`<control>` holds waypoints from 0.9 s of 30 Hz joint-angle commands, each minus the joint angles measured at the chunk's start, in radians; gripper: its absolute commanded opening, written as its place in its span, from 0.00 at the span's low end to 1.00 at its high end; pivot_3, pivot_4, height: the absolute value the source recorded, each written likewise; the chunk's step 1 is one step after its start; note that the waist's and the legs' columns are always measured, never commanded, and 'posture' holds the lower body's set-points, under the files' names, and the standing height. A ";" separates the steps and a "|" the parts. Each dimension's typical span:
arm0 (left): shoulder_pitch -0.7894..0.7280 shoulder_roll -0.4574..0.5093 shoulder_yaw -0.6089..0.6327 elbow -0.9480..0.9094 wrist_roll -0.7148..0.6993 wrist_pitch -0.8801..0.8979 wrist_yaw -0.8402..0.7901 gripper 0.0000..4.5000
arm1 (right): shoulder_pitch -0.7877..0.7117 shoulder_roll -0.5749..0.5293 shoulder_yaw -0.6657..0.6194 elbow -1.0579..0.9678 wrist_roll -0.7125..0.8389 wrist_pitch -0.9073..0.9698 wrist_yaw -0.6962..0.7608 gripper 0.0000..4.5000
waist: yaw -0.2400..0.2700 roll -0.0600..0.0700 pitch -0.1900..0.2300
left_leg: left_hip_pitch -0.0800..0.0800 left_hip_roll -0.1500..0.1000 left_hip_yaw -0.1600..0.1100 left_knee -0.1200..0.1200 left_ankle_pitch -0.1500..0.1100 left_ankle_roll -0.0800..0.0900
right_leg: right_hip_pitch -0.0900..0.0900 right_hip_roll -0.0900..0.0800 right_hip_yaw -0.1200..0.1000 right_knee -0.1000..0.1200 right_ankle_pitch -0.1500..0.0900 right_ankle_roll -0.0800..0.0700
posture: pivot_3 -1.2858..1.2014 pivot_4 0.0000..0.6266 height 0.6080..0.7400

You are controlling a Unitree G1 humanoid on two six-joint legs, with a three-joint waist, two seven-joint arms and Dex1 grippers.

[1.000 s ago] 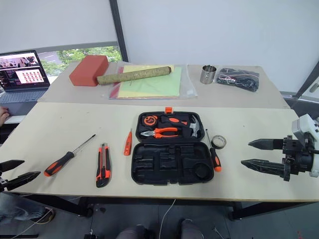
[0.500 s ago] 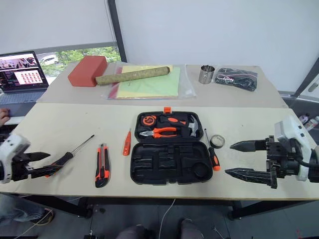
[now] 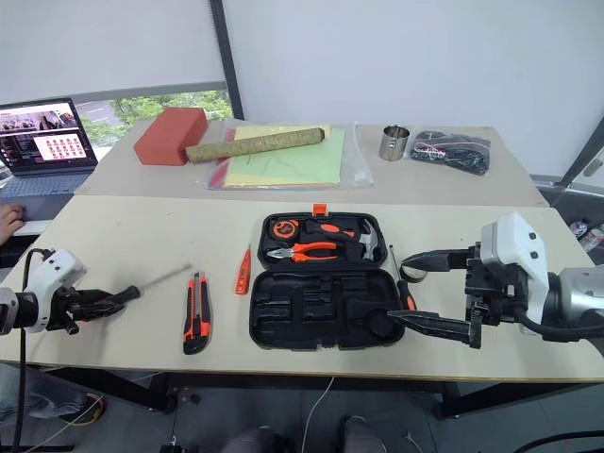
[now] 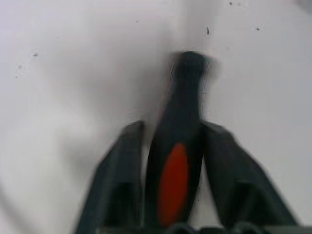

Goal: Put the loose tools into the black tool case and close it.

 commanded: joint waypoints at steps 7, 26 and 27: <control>-0.326 -0.045 -0.114 -0.180 -0.078 0.042 -0.263 0.21 | 0.077 0.011 -0.027 -0.060 0.013 0.028 -0.054 1.00 | 0.012 -0.005 0.000 | -0.013 0.001 -0.003 0.011 0.003 0.005 | -0.004 0.001 -0.009 0.002 0.002 0.001 | 0.52 0.24 1.00; -0.717 -0.580 -0.581 -0.045 0.221 0.068 -0.210 0.21 | 0.112 0.084 0.033 -0.118 -0.081 0.020 -0.230 1.00 | -0.002 -0.006 0.001 | -0.013 0.002 -0.003 0.015 0.006 0.011 | 0.004 0.005 -0.017 -0.003 0.003 0.005 | 0.52 0.24 1.00; -0.718 -0.589 -0.581 -0.043 0.223 0.072 -0.211 0.21 | 0.114 0.086 0.030 -0.119 -0.080 0.020 -0.234 1.00 | -0.001 -0.006 0.001 | -0.013 0.002 -0.004 0.015 0.006 0.011 | 0.004 0.005 -0.017 -0.003 0.003 0.005 | 0.52 0.24 1.00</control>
